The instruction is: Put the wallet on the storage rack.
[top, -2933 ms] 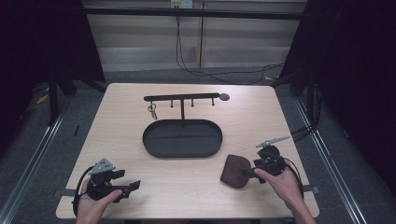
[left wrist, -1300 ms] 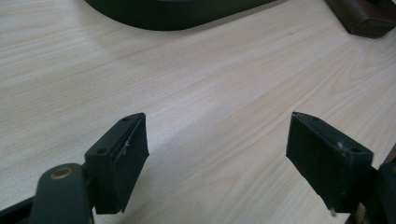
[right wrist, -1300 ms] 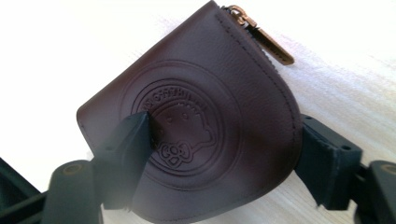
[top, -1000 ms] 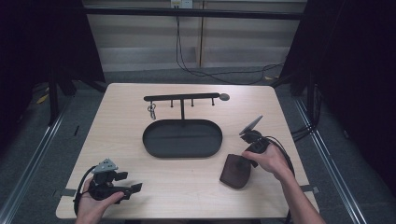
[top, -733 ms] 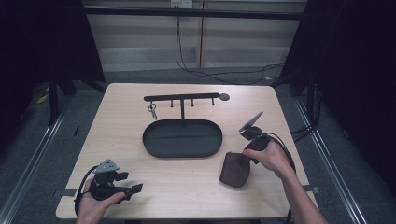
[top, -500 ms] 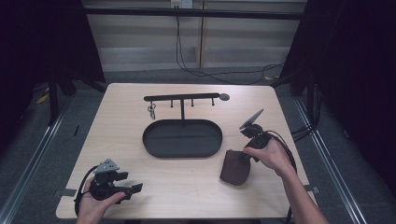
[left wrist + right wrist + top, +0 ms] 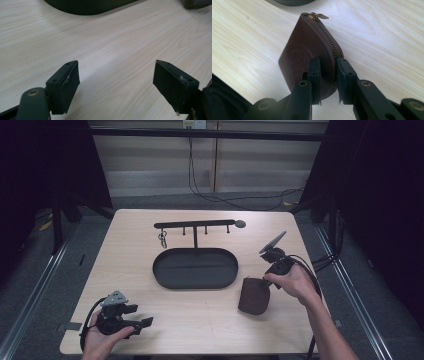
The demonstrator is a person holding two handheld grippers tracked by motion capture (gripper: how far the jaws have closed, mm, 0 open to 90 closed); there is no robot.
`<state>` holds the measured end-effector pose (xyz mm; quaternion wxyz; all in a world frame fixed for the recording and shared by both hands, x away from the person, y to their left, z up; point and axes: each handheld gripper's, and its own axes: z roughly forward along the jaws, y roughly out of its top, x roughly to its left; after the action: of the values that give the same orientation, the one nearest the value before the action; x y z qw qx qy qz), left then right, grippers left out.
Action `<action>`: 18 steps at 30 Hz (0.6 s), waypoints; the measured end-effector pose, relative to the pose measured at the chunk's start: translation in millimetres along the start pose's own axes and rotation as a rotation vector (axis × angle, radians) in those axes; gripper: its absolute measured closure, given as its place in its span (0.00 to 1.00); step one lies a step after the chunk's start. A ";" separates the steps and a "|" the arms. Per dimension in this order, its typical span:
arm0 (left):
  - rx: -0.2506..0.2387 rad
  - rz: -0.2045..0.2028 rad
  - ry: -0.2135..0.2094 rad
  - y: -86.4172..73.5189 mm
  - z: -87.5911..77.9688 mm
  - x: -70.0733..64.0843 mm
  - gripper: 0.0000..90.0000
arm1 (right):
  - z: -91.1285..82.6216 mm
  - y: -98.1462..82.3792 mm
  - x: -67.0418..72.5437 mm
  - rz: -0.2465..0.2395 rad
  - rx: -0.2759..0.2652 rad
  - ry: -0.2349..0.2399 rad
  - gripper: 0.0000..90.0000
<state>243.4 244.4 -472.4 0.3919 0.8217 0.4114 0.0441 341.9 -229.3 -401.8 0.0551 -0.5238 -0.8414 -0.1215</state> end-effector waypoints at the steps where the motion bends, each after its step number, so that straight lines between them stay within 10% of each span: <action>1: 0.004 0.004 0.002 0.2 0.2 0.1 0.24 | -2.1 0.4 -0.3 -0.002 -0.004 0.001 0.84; 18: -0.002 0.005 0.003 -0.5 -0.8 0.3 0.24 | -21.0 10.6 9.0 -0.016 0.004 -0.068 0.87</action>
<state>243.0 245.3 -472.3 0.3920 0.8223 0.4099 0.0464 346.7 -222.5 -378.0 0.0264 -0.5207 -0.8471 -0.1024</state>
